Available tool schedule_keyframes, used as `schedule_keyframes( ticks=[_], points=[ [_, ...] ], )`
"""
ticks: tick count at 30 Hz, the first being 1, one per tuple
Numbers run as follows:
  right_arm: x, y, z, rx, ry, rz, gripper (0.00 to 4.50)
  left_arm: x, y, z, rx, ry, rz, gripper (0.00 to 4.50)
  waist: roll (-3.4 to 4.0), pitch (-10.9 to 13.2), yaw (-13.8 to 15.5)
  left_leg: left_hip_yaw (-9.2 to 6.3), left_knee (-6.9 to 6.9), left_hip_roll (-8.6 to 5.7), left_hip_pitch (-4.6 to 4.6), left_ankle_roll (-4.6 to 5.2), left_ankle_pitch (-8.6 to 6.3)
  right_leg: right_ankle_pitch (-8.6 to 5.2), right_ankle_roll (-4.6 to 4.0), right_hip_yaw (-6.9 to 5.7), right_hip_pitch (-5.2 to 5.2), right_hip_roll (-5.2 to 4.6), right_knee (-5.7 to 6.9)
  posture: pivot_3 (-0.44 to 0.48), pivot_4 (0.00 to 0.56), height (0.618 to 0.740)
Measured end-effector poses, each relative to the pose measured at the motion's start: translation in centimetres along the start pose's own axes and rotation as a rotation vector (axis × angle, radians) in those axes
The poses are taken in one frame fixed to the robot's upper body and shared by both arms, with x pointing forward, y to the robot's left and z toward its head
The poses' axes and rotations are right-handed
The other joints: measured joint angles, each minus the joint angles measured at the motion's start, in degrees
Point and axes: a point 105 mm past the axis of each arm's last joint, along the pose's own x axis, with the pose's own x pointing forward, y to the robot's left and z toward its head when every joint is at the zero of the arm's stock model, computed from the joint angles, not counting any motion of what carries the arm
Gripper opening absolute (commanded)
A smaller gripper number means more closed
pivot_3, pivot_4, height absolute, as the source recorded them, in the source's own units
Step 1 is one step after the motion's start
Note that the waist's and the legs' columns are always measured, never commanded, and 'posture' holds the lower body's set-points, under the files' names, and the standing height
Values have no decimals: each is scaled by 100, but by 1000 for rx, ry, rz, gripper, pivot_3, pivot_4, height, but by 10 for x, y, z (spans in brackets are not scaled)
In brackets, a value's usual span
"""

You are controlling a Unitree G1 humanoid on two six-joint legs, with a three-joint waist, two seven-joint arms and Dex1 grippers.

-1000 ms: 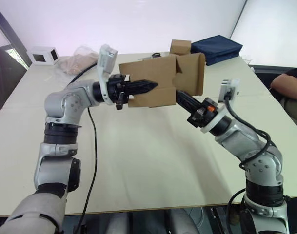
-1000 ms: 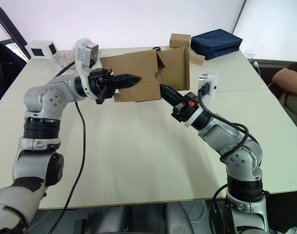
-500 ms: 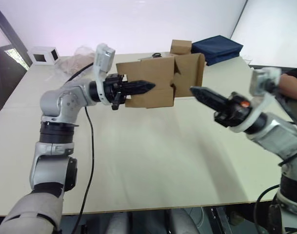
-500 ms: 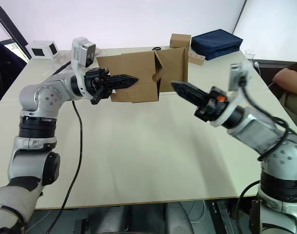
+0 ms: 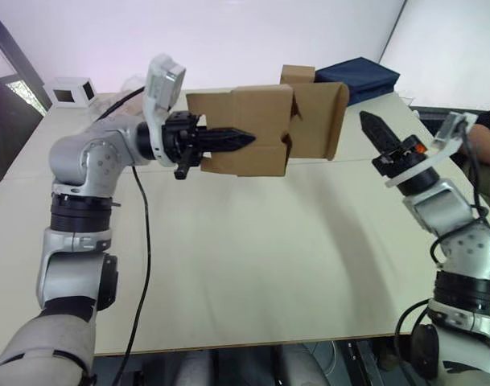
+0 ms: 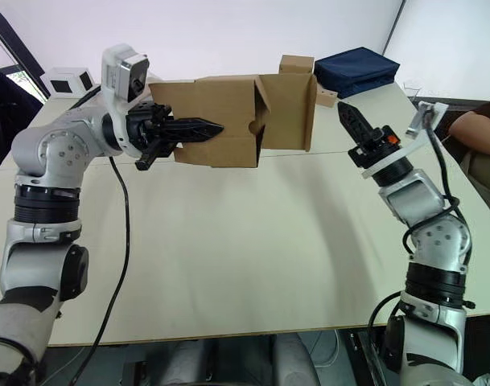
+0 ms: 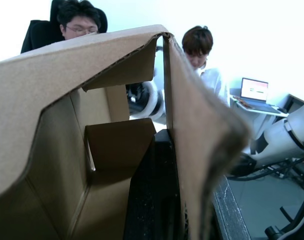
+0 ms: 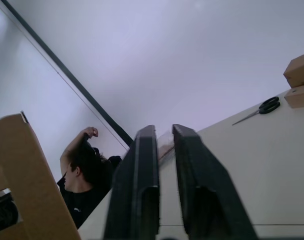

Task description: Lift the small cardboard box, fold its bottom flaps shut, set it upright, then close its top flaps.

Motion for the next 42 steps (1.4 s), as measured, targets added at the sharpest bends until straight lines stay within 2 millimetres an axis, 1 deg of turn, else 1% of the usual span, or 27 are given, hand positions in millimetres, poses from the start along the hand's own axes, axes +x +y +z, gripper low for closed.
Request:
schedule_keyframes(
  ticks=[2, 7, 9, 10, 12, 15, 19, 23, 25, 28, 33, 38, 42],
  points=[
    [3, 3, -1, 4, 0, 15, 2530, 0, 0, 0, 0, 0, 1, 0, 0, 0, 7, -1, 0, 0, 0, 0, 0, 0, 0, 0, 1, 0, 0, 0, 150, 740],
    [9, 11, -18, 51, 43, 50, 2530, 0, 2, 0, 0, -2, 12, 0, 0, 0, 0, -1, 0, 0, 0, 1, 0, 0, 0, 0, 0, 0, 1, 0, 150, 740],
    [12, 21, -26, 56, 71, 87, 2530, -1, 3, 0, -3, -6, 19, 0, 1, 0, -1, -1, 0, 0, 0, 0, 0, 0, 0, 0, -1, 0, 1, 0, 150, 740],
    [14, 30, -29, 49, 91, 117, 2530, -1, 5, 0, -11, -13, 25, 0, 1, 0, -1, -2, 0, 0, 0, 0, 0, 0, 0, 0, -1, 0, 1, 0, 150, 740],
    [15, 39, -30, 53, 94, 152, 2530, -2, 8, -1, -21, -20, 34, 0, 1, 0, 6, -2, 0, 0, 0, 1, -1, 0, 0, 0, 0, -1, 1, 0, 150, 740],
    [16, 56, -30, 103, 73, 218, 2530, -3, 14, -4, -47, -34, 54, 0, 1, 0, 6, -2, 0, 0, 0, 2, -1, 0, 0, -1, 0, -1, 1, 0, 150, 740],
    [15, 67, -28, 137, 55, 258, 2530, -3, 18, -2, -45, -46, 66, 0, 1, 0, 3, -2, 0, 0, -1, 2, -1, 0, 0, -1, -1, -1, 1, 0, 150, 740],
    [15, 67, -31, 157, 48, 254, 2530, -1, 19, 2, -39, -50, 62, 0, 1, 0, 0, -2, 0, 0, -1, 3, -2, 0, 0, -1, -1, 0, 1, 0, 150, 740],
    [14, 64, -38, 174, 49, 239, 2530, 0, 19, 1, -42, -54, 57, 0, 1, 0, -1, -2, 0, 0, -1, 2, -1, 0, 0, -1, -1, 0, 1, 0, 150, 740],
    [15, 63, -43, 228, 23, 241, 2530, 0, 19, 1, -42, -54, 55, 0, 1, 0, -8, -2, 0, 0, -1, 1, 0, 0, 0, -1, -2, 0, 2, 0, 150, 740],
    [11, 65, -34, 301, -28, 285, 2530, -1, 20, 1, -50, -60, 61, 0, 1, 0, 3, -2, 0, 0, -1, 1, -1, 0, 0, -1, -1, -2, 1, 0, 150, 740],
    [6, 68, -35, 334, -25, 313, 2530, -2, 21, 0, -54, -62, 63, 0, 1, 0, -7, -3, 0, 0, -1, 2, -1, 0, 0, -1, -1, 0, 1, 0, 150, 740],
    [6, 68, -34, 333, -30, 313, 2530, -2, 21, 1, -55, -67, 63, 0, 1, 0, -8, -3, -1, 0, -1, 2, -1, 0, 0, -1, -2, 0, 1, 0, 150, 740]
  ],
)
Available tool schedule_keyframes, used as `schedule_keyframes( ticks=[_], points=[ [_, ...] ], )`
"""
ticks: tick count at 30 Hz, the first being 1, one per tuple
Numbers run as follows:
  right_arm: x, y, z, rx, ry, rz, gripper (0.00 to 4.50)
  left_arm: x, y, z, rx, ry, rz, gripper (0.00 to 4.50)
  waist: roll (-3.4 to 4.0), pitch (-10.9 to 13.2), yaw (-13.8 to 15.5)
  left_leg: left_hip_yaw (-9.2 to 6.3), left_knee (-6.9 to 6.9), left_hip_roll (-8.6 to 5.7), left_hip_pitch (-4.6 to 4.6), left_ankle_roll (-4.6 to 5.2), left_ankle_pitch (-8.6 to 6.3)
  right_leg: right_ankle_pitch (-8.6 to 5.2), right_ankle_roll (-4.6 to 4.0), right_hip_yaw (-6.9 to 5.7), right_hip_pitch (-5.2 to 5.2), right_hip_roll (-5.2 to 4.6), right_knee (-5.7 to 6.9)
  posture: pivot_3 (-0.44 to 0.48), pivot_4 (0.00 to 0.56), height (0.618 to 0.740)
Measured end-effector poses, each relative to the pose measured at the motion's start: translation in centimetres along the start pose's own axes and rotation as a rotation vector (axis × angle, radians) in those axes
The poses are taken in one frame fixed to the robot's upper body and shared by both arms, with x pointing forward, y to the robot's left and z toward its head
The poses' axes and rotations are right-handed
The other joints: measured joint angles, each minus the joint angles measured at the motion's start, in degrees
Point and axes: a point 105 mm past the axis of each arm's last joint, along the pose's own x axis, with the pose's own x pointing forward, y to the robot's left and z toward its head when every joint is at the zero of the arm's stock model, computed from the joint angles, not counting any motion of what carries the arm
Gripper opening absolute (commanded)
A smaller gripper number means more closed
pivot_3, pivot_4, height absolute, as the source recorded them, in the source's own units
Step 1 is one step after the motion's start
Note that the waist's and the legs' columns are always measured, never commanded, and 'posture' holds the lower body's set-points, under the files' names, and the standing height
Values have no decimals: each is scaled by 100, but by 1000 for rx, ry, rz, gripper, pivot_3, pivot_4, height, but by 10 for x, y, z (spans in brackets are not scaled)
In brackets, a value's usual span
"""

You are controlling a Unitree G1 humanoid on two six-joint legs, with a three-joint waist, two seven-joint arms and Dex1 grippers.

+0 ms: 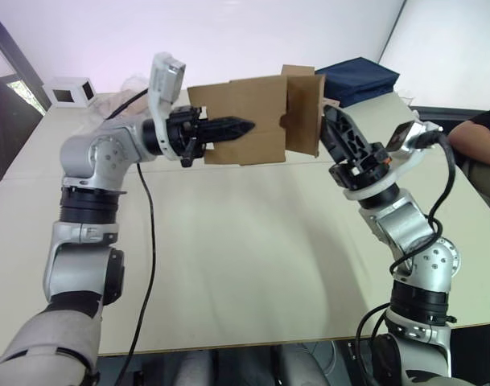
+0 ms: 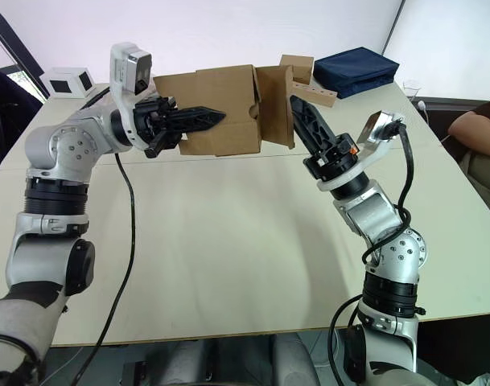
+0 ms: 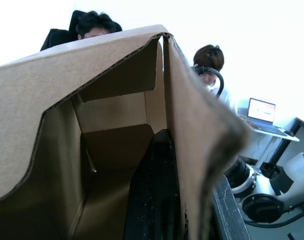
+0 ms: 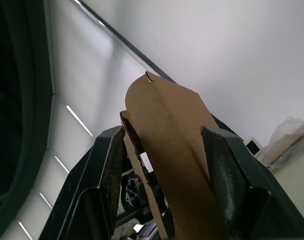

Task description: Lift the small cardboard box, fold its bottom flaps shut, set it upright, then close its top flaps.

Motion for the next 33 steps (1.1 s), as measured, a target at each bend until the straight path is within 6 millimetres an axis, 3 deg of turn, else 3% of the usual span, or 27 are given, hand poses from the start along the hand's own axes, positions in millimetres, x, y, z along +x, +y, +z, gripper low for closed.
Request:
schedule_keyframes(
  ticks=[6, 22, 33],
  points=[
    [1, -6, 3, 0, -17, -17, 2530, 0, 0, 1, 1, -6, 4, 0, 0, 0, 1, 0, 0, 0, 0, 0, 0, 0, 0, 0, 0, 0, 0, 0, 150, 740],
    [11, -11, -16, 16, 6, -34, 2530, 0, 1, 1, 2, -7, 15, 0, 0, 0, 0, 0, 0, 0, 0, -3, 2, 0, 0, 0, -1, 0, 0, 0, 150, 740],
    [16, -15, -17, -19, -9, -64, 2530, 0, 1, 1, 2, -7, 17, 0, 0, 0, -3, 0, 0, 0, 0, -3, 2, 0, 0, 0, -1, 0, 0, 0, 150, 740]
  ],
)
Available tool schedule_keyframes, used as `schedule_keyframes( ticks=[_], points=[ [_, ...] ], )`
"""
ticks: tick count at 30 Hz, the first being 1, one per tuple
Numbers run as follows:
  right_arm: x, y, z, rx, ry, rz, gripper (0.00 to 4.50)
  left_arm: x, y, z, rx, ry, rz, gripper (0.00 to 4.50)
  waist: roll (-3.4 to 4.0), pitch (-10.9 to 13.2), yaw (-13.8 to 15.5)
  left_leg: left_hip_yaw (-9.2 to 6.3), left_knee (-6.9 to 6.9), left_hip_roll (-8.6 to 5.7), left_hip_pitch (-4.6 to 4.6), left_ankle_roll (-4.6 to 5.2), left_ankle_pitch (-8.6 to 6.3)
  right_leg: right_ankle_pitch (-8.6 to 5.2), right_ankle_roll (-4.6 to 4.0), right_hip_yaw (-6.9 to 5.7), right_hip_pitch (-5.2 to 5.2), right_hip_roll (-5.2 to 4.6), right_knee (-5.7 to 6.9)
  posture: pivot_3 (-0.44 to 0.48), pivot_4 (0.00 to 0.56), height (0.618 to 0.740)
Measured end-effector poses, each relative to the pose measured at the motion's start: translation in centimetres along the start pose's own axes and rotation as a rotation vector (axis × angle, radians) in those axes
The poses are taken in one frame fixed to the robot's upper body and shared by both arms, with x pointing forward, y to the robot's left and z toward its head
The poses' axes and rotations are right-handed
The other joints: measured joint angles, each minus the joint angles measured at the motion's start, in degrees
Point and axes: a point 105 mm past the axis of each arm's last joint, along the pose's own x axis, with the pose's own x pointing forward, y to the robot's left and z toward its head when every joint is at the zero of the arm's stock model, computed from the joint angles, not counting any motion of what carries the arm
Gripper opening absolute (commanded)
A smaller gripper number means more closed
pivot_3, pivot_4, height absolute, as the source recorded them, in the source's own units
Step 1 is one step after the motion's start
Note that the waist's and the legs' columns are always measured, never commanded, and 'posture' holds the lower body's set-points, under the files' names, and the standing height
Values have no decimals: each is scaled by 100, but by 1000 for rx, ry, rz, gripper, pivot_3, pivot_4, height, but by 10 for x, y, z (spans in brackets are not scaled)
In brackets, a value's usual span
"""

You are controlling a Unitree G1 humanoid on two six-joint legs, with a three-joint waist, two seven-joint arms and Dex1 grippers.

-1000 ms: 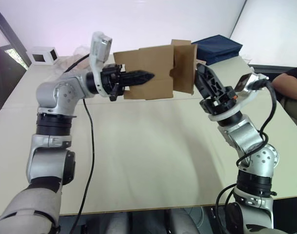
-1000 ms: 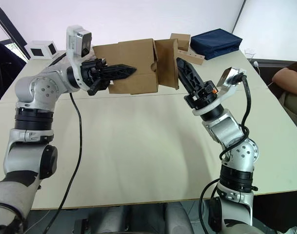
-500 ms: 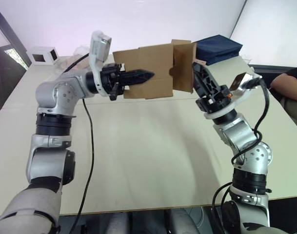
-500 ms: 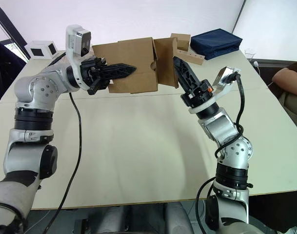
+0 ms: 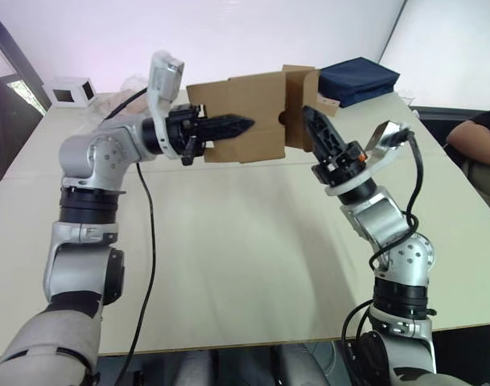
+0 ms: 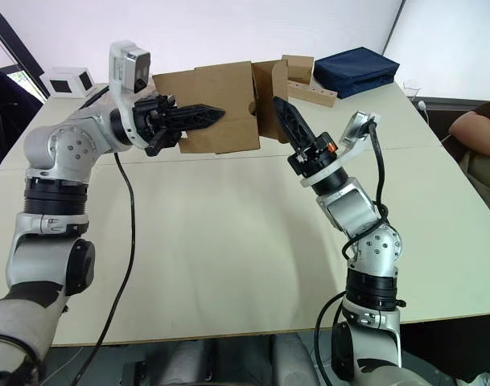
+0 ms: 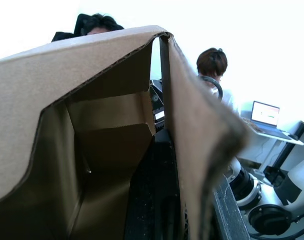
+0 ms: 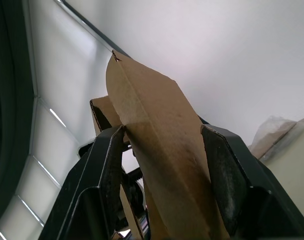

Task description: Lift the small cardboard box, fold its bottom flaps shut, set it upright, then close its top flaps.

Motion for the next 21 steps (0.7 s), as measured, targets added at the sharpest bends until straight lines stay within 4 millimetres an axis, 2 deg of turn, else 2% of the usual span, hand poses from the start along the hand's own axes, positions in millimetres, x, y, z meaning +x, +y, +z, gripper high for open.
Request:
schedule_keyframes(
  ticks=[7, 21],
  points=[
    [9, 8, -8, -22, 28, 21, 2530, 4, 2, 0, 12, -13, 5, 0, 0, 0, 2, 0, 0, 0, 0, 0, 0, 0, 0, 0, 0, 0, 0, 0, 150, 740],
    [12, 12, -15, -40, 35, 13, 2530, 3, 6, -1, 10, -30, 18, 0, 0, 0, 1, 0, 0, 0, 0, -1, 0, 0, 0, 0, 0, 0, 0, 0, 150, 740]
  ],
)
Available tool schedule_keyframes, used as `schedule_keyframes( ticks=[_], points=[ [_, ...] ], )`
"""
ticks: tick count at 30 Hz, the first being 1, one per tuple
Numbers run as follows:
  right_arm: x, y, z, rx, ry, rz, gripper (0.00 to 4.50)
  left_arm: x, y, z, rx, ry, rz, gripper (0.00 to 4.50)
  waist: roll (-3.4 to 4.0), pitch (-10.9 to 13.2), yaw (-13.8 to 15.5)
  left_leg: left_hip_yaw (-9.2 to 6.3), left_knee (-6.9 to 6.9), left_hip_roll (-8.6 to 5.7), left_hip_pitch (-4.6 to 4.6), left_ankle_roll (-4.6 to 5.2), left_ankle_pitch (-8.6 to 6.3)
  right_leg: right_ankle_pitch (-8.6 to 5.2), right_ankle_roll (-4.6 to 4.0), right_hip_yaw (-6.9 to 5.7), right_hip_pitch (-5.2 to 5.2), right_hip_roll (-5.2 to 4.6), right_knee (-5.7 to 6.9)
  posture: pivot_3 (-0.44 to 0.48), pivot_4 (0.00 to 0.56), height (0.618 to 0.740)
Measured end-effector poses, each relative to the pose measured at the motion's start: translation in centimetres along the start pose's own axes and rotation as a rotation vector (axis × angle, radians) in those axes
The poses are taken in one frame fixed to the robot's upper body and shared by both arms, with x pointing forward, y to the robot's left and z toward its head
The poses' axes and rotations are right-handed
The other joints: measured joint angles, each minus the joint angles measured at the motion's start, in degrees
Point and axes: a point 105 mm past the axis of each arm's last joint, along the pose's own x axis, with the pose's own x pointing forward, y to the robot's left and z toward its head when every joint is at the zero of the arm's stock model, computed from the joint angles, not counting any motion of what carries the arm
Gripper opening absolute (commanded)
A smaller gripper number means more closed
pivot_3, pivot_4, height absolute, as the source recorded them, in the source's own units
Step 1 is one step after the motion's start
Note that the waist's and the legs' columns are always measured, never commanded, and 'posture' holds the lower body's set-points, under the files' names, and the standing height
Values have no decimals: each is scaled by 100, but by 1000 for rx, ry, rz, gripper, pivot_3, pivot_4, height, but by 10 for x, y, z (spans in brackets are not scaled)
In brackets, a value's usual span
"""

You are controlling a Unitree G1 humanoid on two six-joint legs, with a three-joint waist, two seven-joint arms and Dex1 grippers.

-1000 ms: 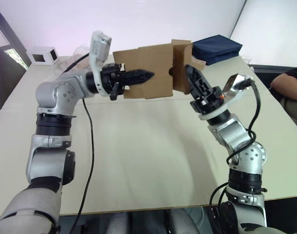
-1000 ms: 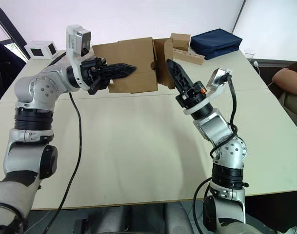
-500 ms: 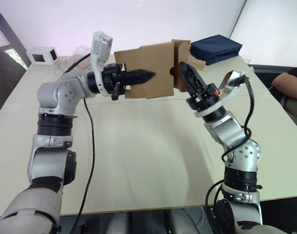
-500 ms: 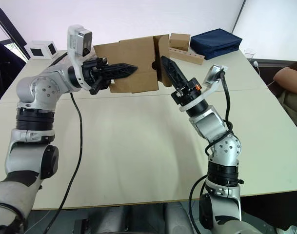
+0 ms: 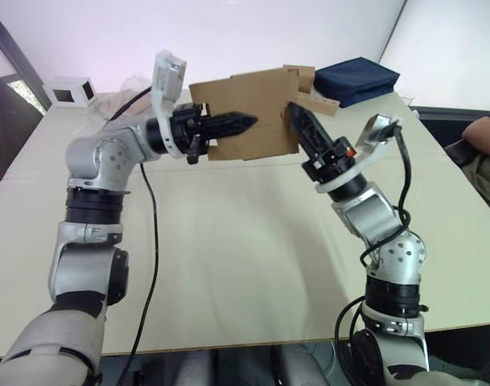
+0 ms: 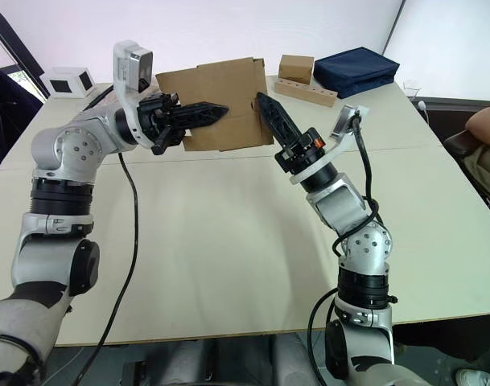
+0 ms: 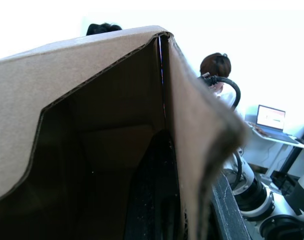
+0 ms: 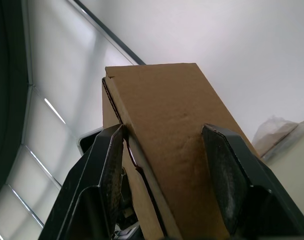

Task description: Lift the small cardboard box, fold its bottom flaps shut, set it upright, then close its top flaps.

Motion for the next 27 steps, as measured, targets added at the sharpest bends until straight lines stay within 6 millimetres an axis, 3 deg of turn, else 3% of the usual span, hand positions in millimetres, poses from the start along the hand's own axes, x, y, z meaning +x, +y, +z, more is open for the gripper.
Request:
schedule_keyframes(
  ticks=[6, 27],
  points=[
    [-5, 5, -8, 36, 22, 18, 2530, -2, 3, -2, -9, 1, 15, 0, 0, 0, -4, 0, 0, 0, 0, 1, -1, 0, 0, 0, 0, 0, 0, 0, 150, 740],
    [-7, 8, -8, -11, 70, 15, 2530, -2, 3, -3, -8, 10, 8, 0, 0, 0, -3, -1, 0, 0, 0, 3, -2, 0, 0, 0, 0, 1, 0, 0, 150, 740]
  ],
)
